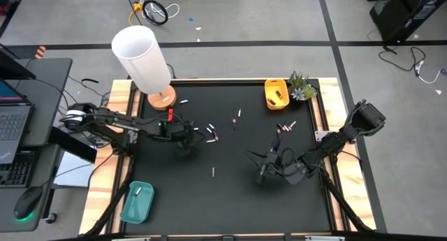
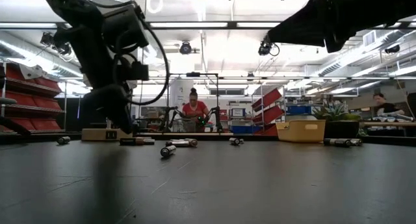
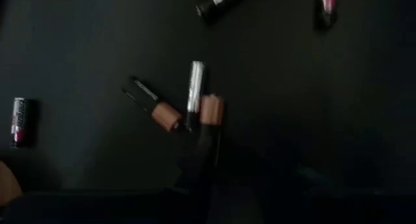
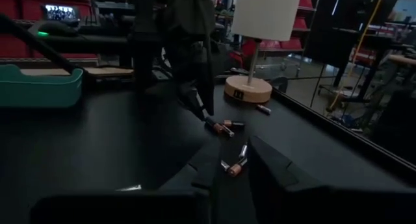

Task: Sort batteries
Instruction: Put the black battery into the yellow bin

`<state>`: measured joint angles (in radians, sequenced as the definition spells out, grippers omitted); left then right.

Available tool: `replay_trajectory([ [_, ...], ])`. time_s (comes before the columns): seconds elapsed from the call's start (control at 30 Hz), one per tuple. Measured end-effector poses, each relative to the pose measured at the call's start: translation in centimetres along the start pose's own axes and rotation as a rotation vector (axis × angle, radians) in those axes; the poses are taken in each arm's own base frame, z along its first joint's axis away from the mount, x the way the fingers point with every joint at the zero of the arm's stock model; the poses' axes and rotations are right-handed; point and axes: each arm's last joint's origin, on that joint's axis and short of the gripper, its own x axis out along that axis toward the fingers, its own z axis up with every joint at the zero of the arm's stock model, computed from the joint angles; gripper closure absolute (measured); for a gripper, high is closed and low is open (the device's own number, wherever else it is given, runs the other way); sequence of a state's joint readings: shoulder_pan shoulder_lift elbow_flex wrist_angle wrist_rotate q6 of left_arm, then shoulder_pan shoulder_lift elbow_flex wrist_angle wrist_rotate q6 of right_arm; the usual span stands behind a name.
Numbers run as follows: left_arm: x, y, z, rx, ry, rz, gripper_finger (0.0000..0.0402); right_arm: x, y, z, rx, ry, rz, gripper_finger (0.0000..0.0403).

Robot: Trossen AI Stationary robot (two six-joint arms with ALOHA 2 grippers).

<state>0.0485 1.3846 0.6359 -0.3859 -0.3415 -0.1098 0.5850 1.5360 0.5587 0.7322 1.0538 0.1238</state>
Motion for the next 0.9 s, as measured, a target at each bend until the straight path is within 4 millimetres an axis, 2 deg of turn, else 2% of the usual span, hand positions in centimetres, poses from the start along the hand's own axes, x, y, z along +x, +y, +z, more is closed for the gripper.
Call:
replay_trajectory([
  [0.53, 1.0, 2.5, 0.1, 0.005, 0.015, -0.137, 0.0291, 0.0, 0.0, 0.0, 0.002, 0.0, 0.0, 0.0341],
  [0.9, 1.5, 3.2, -0.6, -0.001, 0.032, -0.174, 0.0291, 0.0, 0.0, 0.0, 0.003, 0.001, 0.0, 0.0341],
])
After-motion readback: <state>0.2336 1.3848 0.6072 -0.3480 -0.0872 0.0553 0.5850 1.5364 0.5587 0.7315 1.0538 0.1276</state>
